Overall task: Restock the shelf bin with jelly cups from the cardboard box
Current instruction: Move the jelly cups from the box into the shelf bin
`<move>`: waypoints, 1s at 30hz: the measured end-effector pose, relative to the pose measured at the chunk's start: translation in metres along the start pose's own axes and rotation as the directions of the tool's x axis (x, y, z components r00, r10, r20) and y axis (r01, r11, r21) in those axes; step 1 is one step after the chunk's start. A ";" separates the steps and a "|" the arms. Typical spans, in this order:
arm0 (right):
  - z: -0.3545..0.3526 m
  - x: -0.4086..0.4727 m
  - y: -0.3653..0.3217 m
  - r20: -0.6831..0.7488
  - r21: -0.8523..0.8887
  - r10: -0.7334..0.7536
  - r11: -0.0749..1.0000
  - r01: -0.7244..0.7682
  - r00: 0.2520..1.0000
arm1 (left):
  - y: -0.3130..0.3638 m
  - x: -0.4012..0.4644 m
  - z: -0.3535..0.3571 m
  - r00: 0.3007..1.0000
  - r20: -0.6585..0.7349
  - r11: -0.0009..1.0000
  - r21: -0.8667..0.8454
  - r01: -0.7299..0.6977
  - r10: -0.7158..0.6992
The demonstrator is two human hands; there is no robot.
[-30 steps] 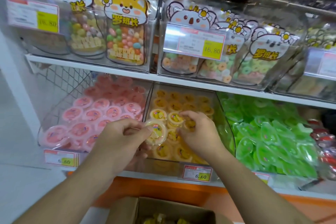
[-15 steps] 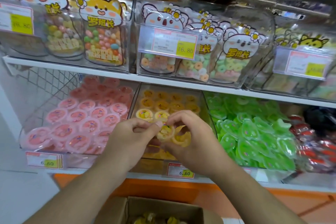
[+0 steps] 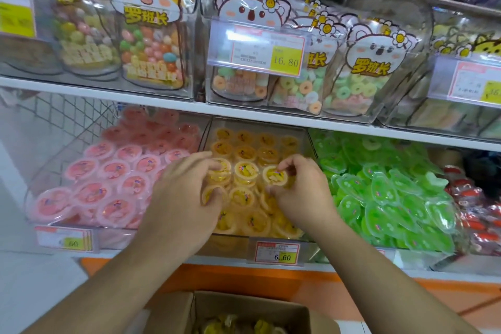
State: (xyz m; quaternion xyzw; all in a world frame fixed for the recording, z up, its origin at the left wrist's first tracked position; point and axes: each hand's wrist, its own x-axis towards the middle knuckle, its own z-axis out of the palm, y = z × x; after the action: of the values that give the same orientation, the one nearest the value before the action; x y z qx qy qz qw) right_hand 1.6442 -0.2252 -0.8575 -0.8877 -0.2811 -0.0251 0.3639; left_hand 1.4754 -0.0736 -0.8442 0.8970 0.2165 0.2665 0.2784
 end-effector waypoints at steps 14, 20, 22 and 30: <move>0.019 0.011 0.006 -0.030 -0.052 -0.008 0.999 0.006 1.000 | -0.031 -0.008 -0.001 0.979 0.205 0.998 0.058 0.011 -0.023; 0.006 0.004 0.004 0.024 -0.119 -0.025 0.993 0.028 0.999 | -0.034 -0.010 -0.003 0.986 0.163 0.998 0.043 -0.038 0.031; -0.001 -0.004 0.001 0.038 -0.103 -0.029 0.994 0.033 0.999 | -0.030 -0.016 -0.008 0.988 0.137 0.997 0.023 -0.071 0.067; -0.027 -0.077 -0.021 0.101 0.205 -0.375 0.914 0.350 0.921 | -0.012 -0.073 -0.018 0.966 0.251 0.972 -0.234 0.007 0.054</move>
State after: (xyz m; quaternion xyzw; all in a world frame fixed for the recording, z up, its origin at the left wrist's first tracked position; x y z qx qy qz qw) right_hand 1.5727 -0.2678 -0.8439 -0.7823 -0.4666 -0.0046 0.4125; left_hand 1.4065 -0.0966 -0.8654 0.8874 0.1353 0.1753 0.4043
